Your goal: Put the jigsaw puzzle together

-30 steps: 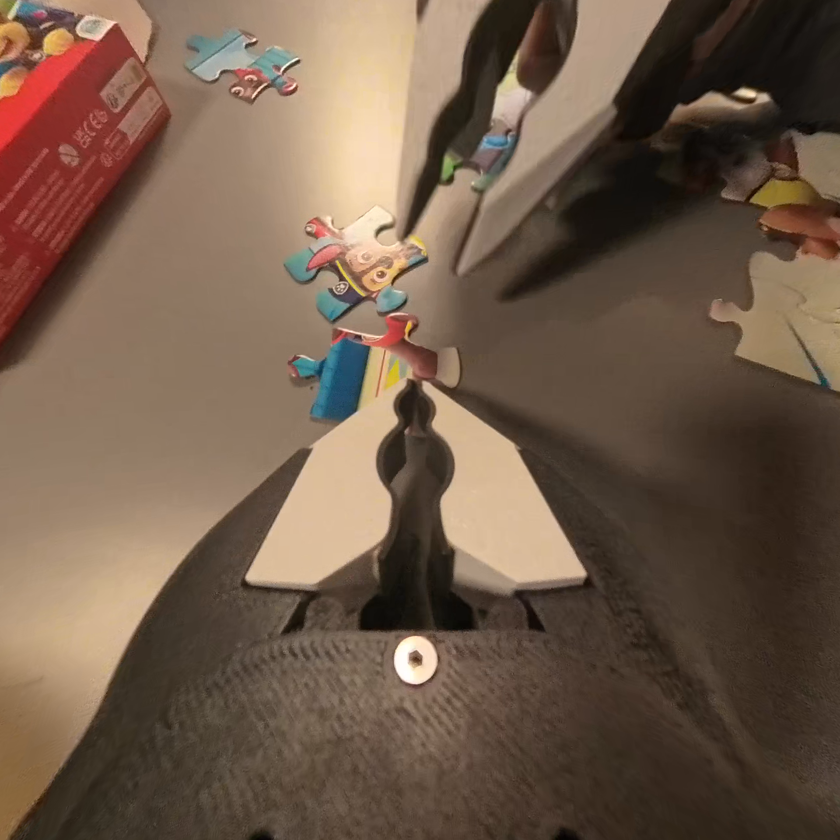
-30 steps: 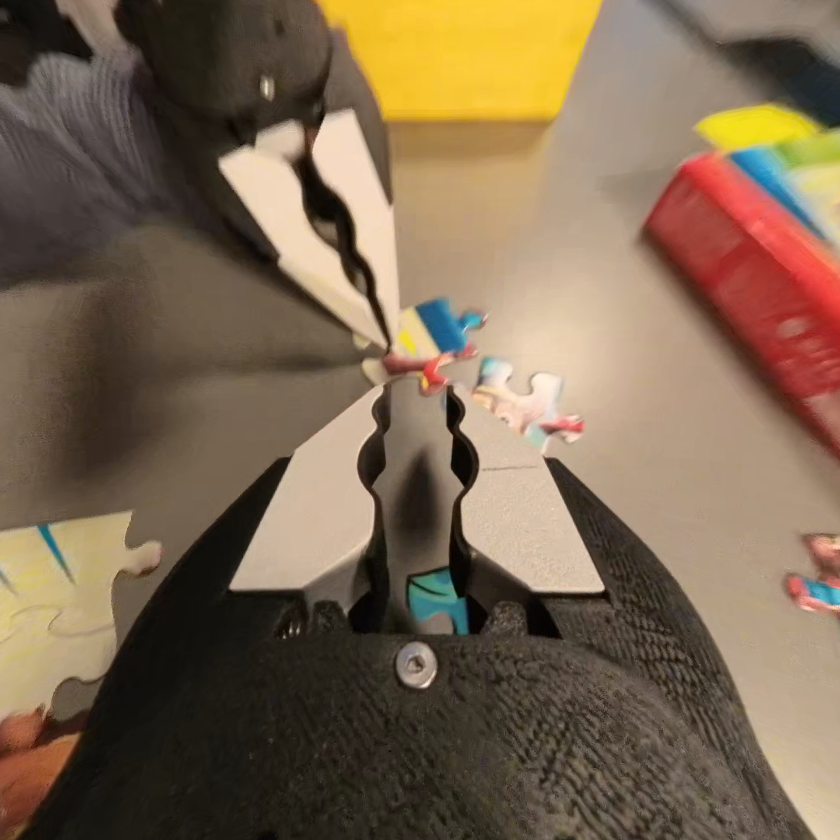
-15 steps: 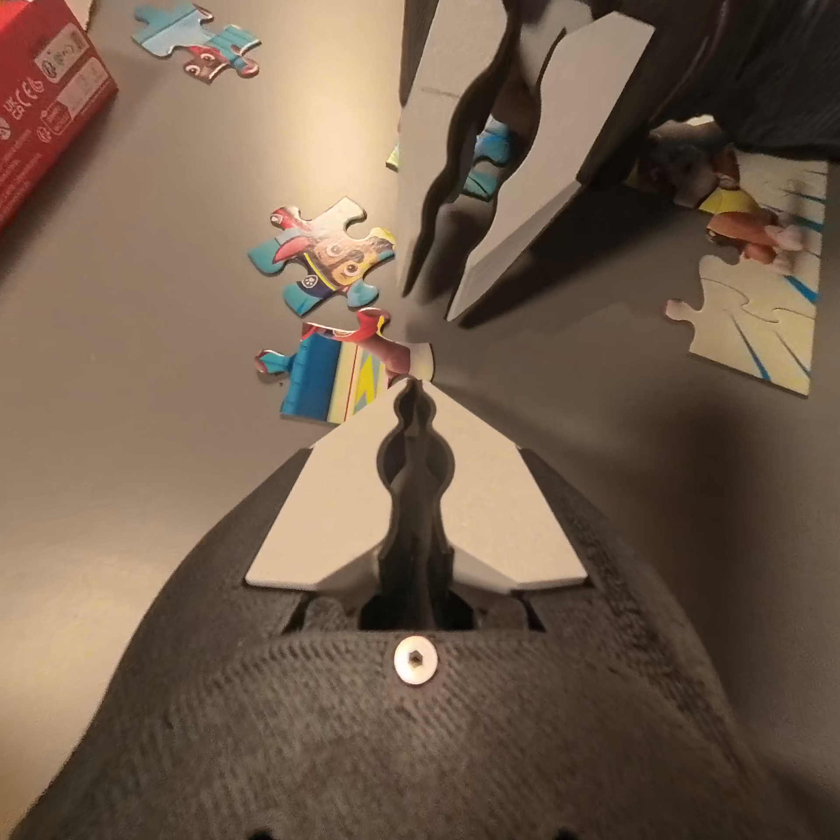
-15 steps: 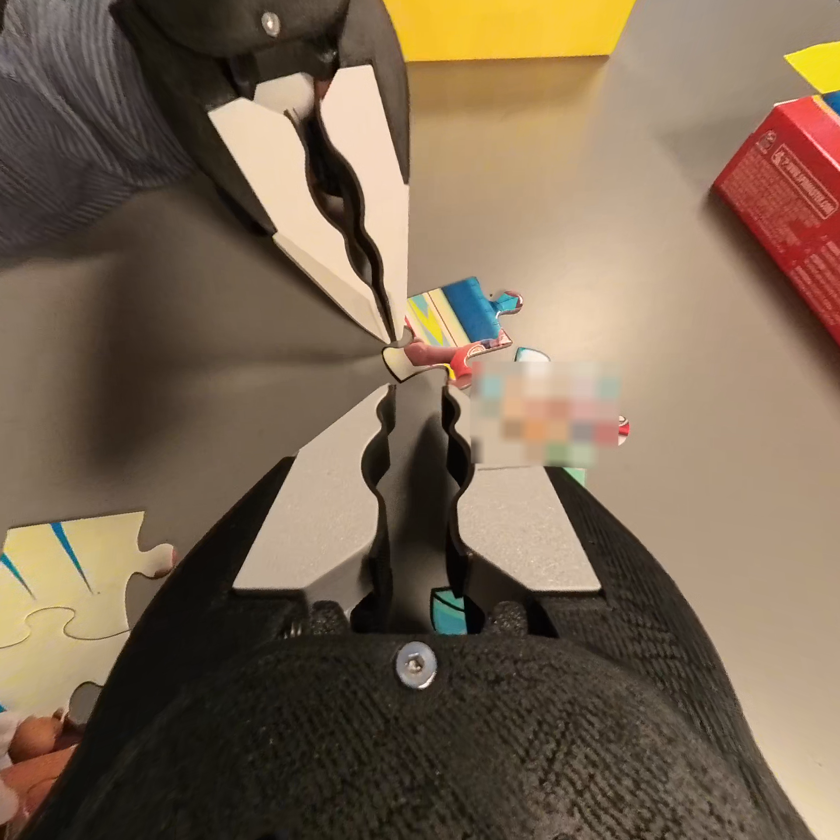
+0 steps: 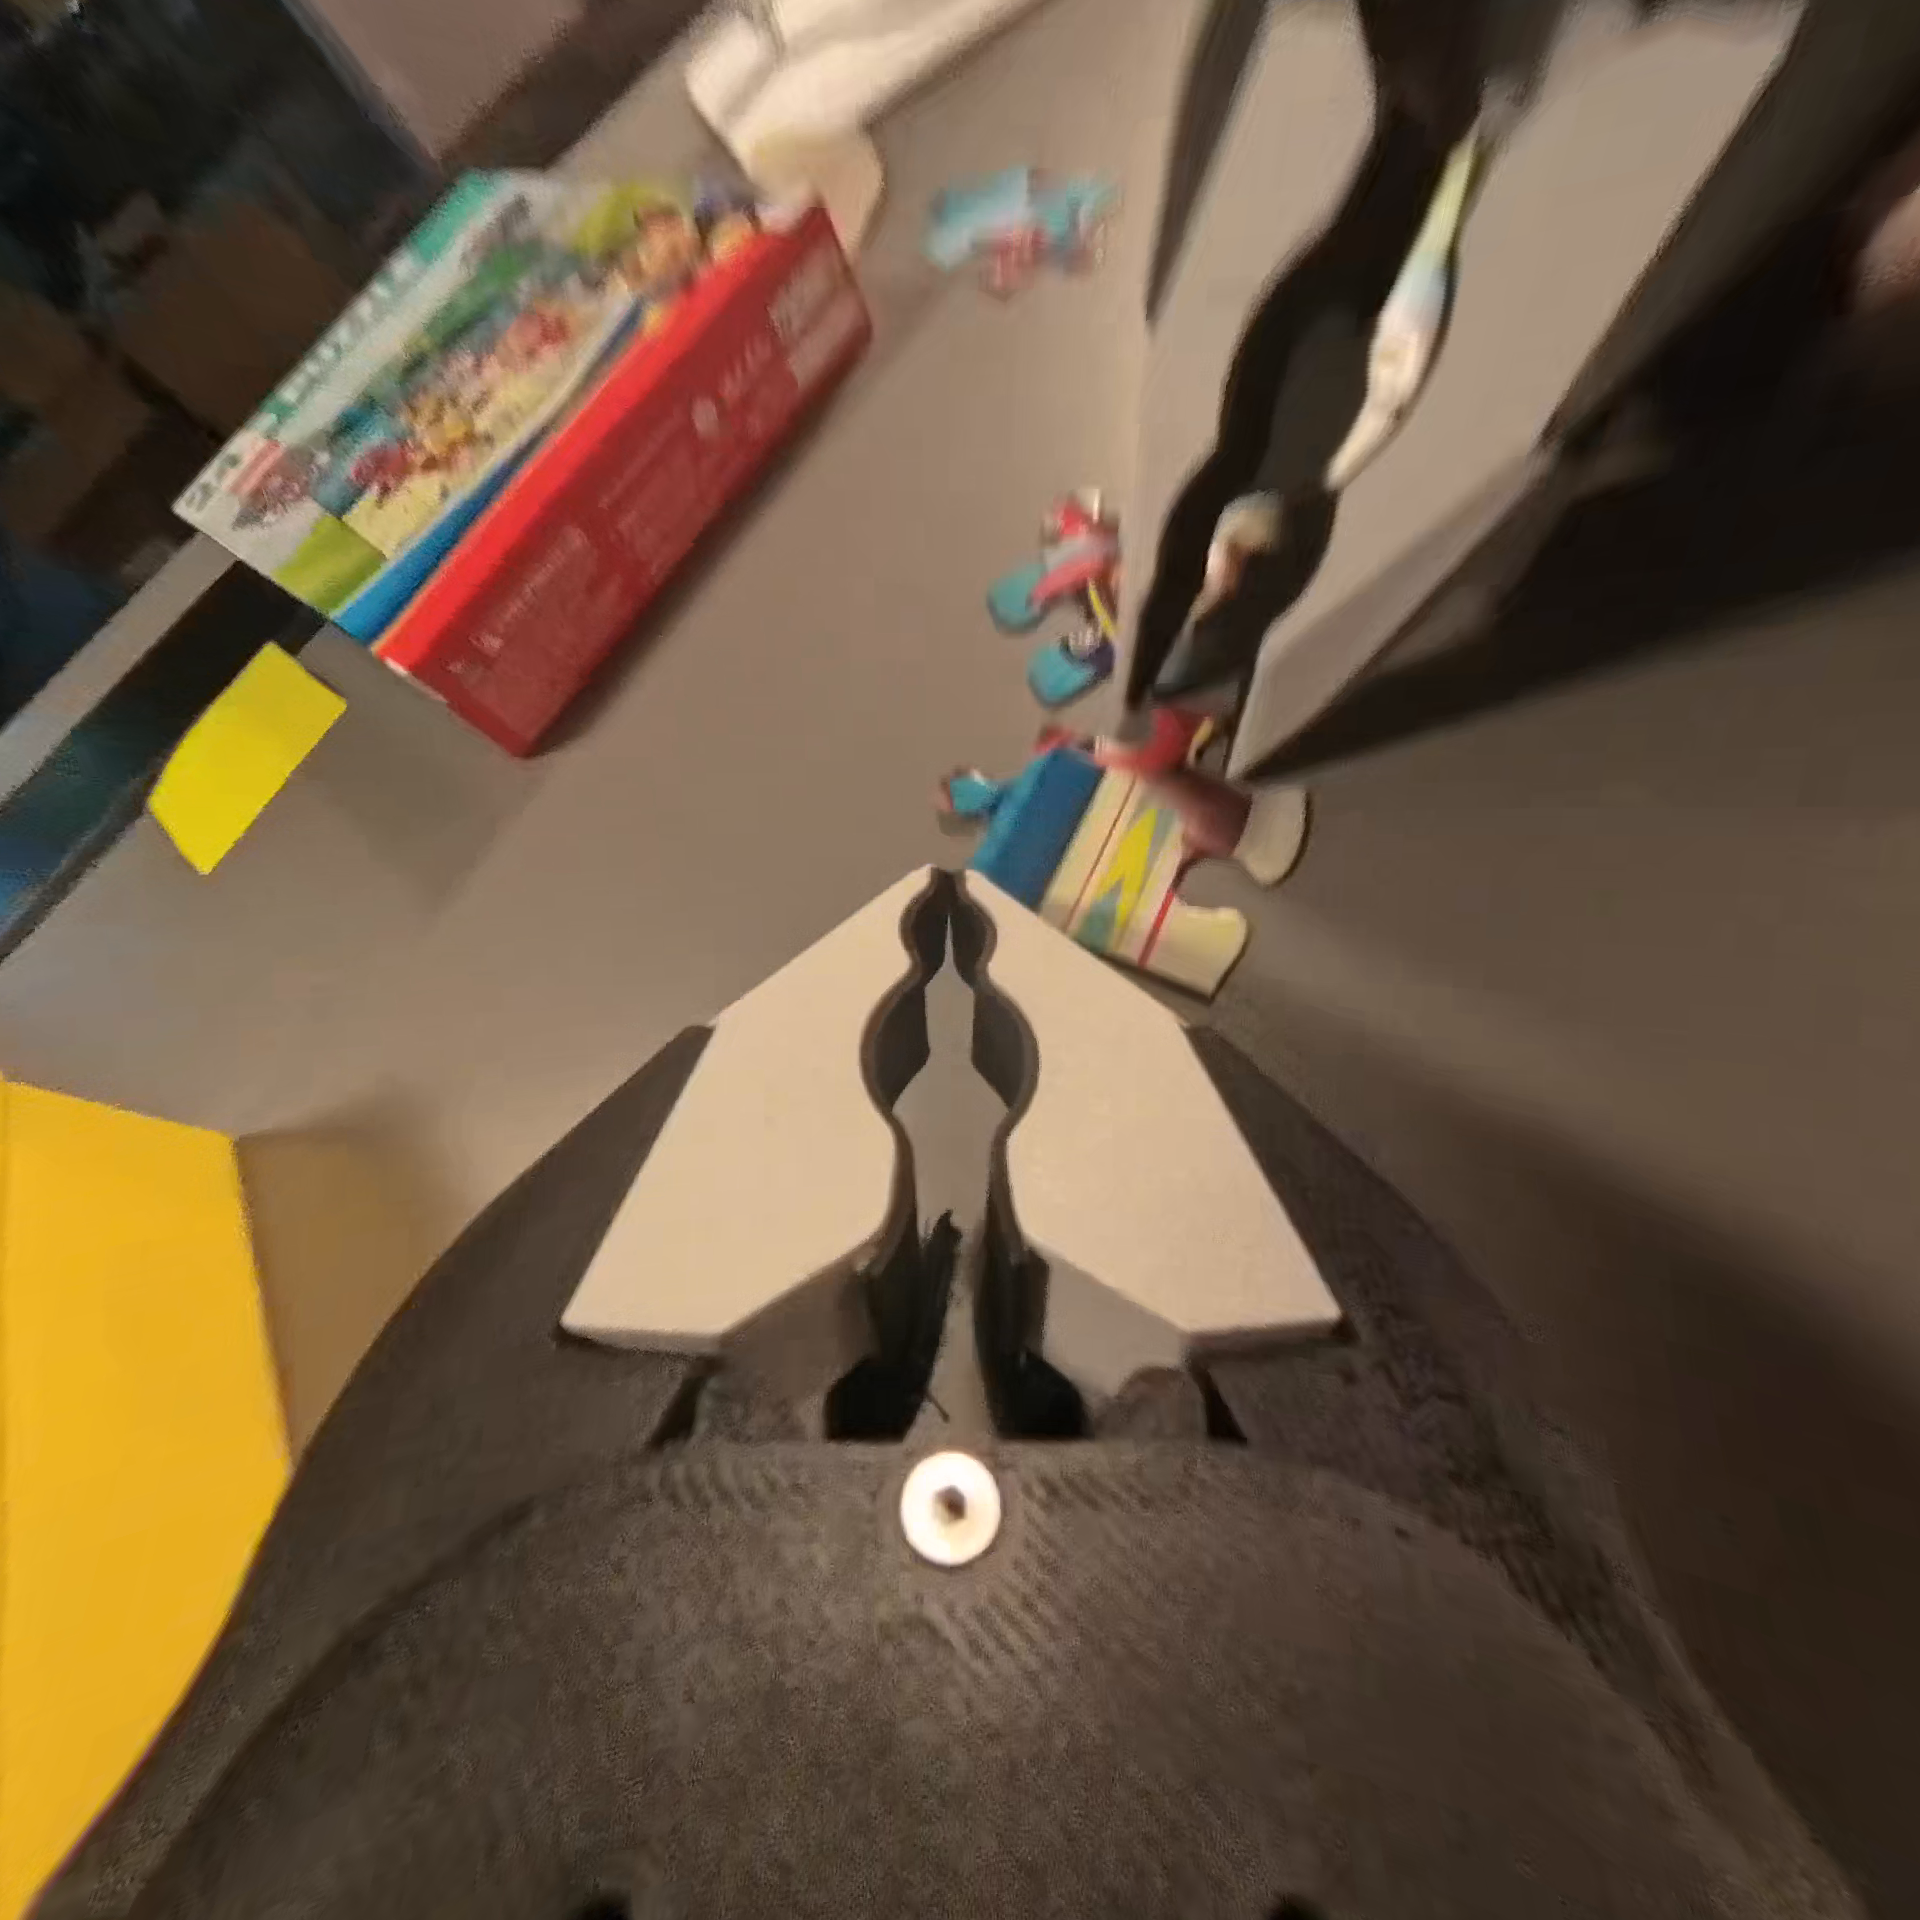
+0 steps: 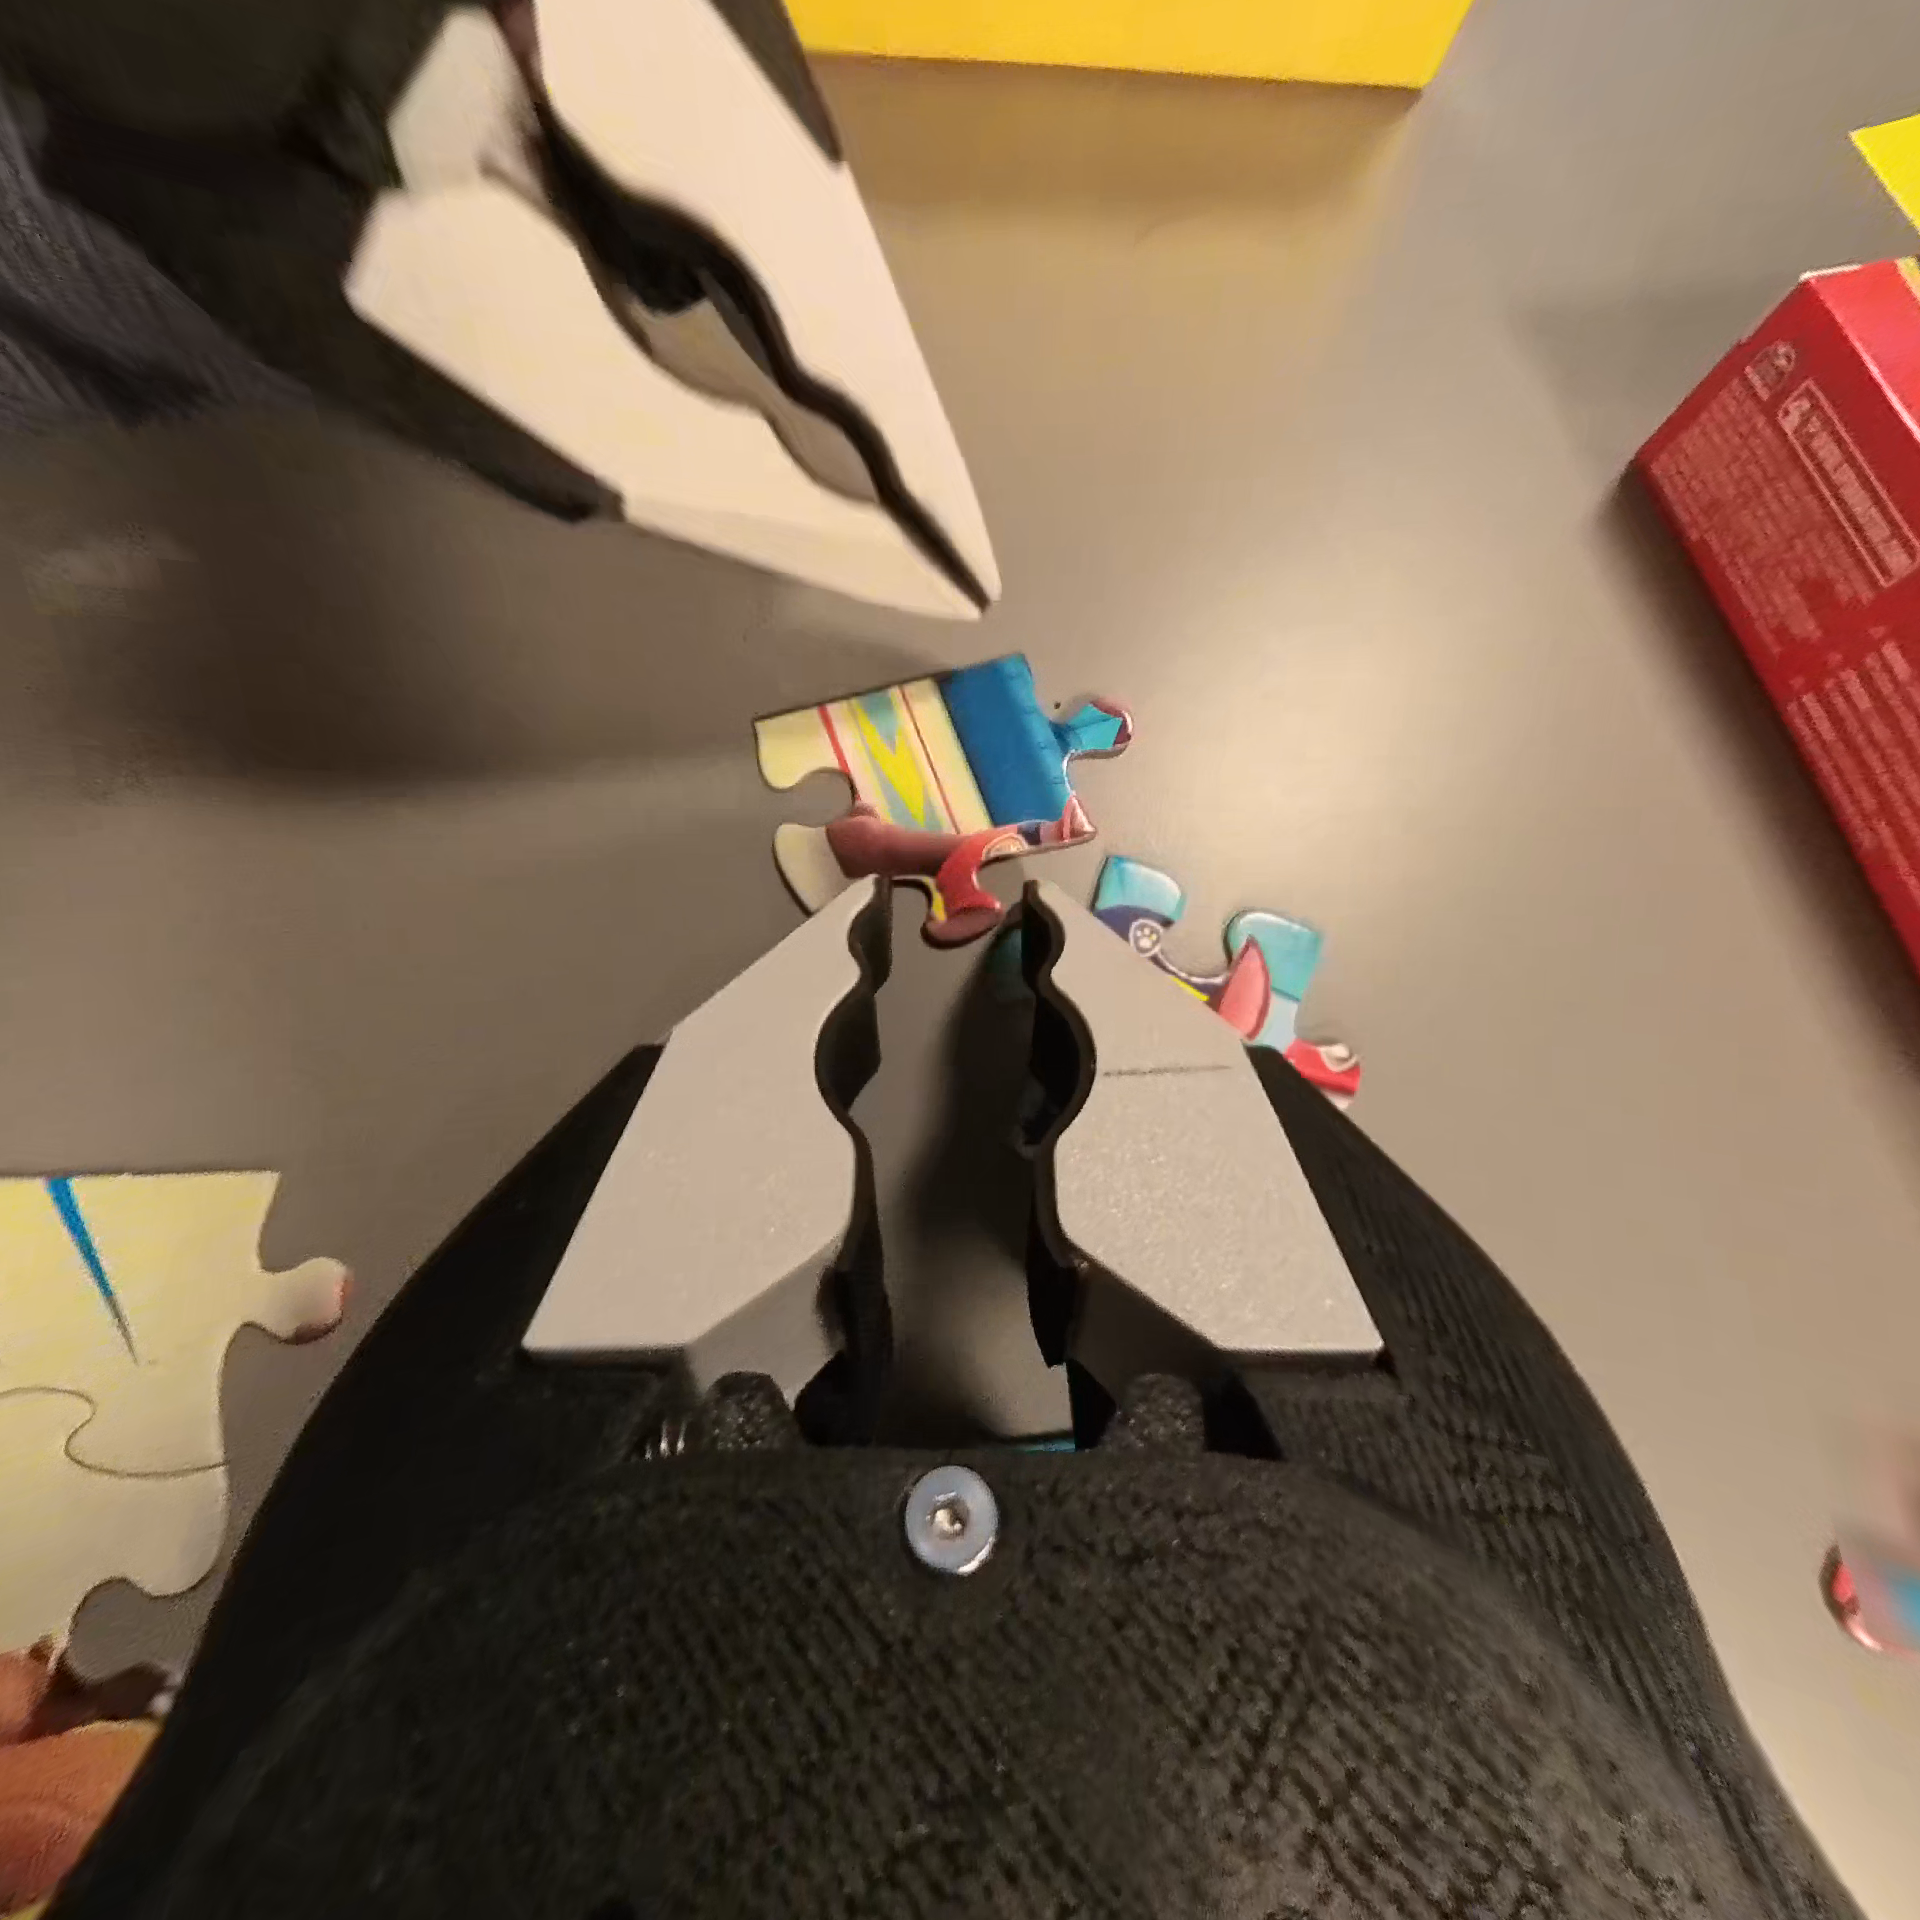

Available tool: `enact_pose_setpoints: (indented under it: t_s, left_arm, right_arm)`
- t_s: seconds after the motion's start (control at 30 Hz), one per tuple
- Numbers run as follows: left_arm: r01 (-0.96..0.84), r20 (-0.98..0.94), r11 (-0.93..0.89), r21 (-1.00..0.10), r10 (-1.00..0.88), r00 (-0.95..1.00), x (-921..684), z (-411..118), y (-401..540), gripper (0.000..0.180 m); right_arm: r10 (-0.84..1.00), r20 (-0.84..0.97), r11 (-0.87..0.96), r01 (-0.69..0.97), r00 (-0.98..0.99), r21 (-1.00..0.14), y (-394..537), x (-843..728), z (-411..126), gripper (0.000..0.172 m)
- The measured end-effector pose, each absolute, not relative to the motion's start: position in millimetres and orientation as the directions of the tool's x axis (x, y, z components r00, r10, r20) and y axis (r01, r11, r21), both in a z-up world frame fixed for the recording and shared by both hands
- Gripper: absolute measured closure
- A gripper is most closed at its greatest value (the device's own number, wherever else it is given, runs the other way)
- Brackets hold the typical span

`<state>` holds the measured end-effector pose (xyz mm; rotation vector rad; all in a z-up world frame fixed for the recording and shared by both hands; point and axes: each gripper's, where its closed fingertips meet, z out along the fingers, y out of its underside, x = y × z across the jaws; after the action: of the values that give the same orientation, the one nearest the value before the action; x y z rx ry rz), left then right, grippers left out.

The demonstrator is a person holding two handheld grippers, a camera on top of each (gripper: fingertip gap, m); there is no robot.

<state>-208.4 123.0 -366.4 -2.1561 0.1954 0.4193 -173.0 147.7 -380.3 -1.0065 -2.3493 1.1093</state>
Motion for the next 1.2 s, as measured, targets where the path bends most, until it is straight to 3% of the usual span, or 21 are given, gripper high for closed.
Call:
enact_pose_setpoints:
  t_s: [0.1, 0.4, 0.5, 0.63, 0.77, 0.87, 1.03, 1.2]
  left_arm:
    - [-0.431, -0.54, -0.623, -0.653, -0.017, 0.842, -209, -374, 126, 0.18]
    - [-0.383, -0.481, -0.618, -0.687, -0.008, 0.877, -210, -374, 126, 0.18]
    - [-0.389, -0.51, -0.512, -0.766, 0.115, 0.853, -217, -346, 125, 0.18]
    - [-0.211, -0.286, -0.374, -0.903, 0.158, 0.945, -221, -327, 114, 0.18]
    - [-0.12, -0.106, -0.409, -0.904, -0.059, 0.993, -184, -338, 104, 0.179]
    - [-0.104, -0.057, -0.504, -0.857, -0.107, 0.993, -166, -354, 91, 0.18]
    - [-0.163, -0.115, -0.637, -0.753, -0.117, 0.986, -165, -381, 89, 0.18]
    - [-0.19, -0.143, -0.659, -0.728, -0.125, 0.982, -168, -383, 98, 0.18]
  right_arm:
    - [0.702, 0.008, 0.472, 0.458, -0.712, -0.753, 149, -172, -381, 0.151]
    - [0.611, 0.066, 0.656, 0.458, -0.789, -0.6, 145, -165, -382, 0.172]
    - [0.608, 0.132, 0.686, 0.435, -0.783, -0.583, 144, -168, -382, 0.172]
    - [0.61, 0.115, 0.668, 0.431, -0.784, -0.606, 140, -163, -382, 0.172]
    - [0.641, -0.021, 0.578, 0.5, -0.768, -0.645, 137, -163, -380, 0.163]
    - [0.663, -0.182, 0.472, 0.595, -0.726, -0.65, 135, -163, -377, 0.159]
    - [0.575, -0.097, 0.587, 0.492, -0.812, -0.643, 139, -168, -380, 0.143]
    - [0.421, -0.092, 0.654, 0.372, -0.902, -0.658, 131, -167, -380, 0.138]
